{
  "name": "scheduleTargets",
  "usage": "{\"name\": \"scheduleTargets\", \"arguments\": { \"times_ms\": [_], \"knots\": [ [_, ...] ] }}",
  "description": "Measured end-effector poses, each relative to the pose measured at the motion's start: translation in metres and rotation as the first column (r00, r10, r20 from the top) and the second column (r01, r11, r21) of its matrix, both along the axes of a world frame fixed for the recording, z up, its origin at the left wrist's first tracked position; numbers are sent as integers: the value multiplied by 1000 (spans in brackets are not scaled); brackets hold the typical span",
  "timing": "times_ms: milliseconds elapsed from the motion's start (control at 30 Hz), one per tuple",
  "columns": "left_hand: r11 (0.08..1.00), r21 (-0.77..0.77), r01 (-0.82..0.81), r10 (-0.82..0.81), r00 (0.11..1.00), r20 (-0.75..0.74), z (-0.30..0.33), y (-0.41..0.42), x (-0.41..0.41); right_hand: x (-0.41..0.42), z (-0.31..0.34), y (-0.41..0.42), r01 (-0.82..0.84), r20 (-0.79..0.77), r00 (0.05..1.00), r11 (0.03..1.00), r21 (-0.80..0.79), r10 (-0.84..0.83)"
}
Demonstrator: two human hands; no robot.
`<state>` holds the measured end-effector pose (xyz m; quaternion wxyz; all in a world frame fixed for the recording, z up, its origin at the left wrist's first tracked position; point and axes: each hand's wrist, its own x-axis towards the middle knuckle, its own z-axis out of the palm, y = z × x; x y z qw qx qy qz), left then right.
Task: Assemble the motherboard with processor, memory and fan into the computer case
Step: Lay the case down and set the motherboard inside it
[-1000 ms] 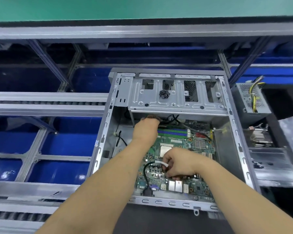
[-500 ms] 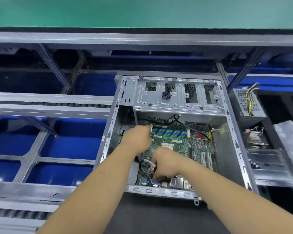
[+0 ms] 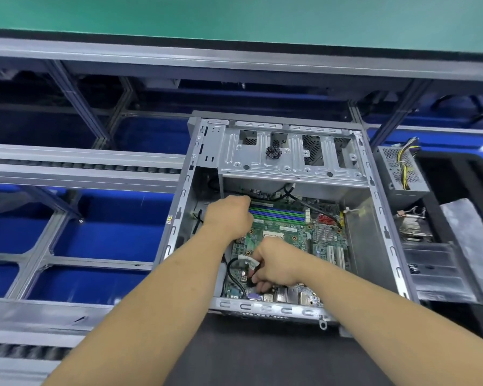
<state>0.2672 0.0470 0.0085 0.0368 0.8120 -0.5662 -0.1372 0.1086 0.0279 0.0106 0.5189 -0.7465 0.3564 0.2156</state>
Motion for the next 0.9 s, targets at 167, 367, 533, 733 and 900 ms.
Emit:
{"name": "scheduleTargets", "arguments": {
  "times_ms": [167,367,533,733,900],
  "knots": [
    [1000,19,11,-11,1000,28,1,-1,0,3,-4,3,-4,-12,1000,1000,0,4],
    [998,59,27,-29,999,24,3,-1,-2,3,-3,4,41,-21,999,997,60,-40],
    [998,59,34,-36,999,37,5,-1,-2,3,-2,5,77,-29,997,993,89,-74],
    [997,65,34,-37,998,42,6,-1,-3,7,10,12,-83,-48,996,993,-88,79],
    [997,68,38,-40,998,42,8,-1,-4,15,19,20,-444,-189,894,754,-484,405]
  ]
}}
